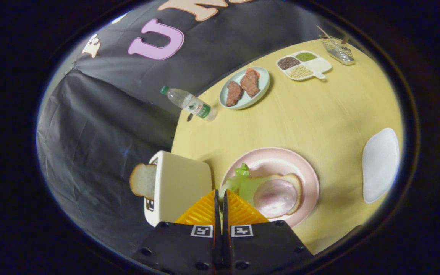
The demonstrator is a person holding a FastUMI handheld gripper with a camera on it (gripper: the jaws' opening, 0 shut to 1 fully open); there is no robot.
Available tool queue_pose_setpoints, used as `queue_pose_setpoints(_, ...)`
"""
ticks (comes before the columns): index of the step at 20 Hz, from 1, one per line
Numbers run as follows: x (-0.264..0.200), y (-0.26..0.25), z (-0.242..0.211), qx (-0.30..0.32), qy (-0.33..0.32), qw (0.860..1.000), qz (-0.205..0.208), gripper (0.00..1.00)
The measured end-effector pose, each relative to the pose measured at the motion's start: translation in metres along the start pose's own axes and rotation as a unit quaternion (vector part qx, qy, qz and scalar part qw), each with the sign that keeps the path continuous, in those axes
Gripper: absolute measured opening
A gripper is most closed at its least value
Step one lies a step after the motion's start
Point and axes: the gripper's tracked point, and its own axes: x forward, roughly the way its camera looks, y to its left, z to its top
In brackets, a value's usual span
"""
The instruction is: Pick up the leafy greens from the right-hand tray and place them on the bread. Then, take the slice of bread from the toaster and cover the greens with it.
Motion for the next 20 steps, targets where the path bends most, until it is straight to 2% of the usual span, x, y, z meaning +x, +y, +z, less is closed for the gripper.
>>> queue_pose_setpoints(8,0.001,-0.073,-0.012,-0.071,-0.003,0.991,-0.111,0.04)
queue_pose_setpoints(13,0.007,-0.089,-0.019,-0.105,0.008,0.985,-0.138,0.04)
queue_pose_setpoints(15,0.006,-0.085,-0.018,-0.103,0.005,0.986,-0.129,0.08)
queue_pose_setpoints(18,-0.004,-0.087,-0.012,-0.114,-0.004,0.984,-0.138,0.13)
queue_pose_setpoints(20,-0.008,-0.086,-0.009,-0.130,-0.013,0.981,-0.141,0.28)
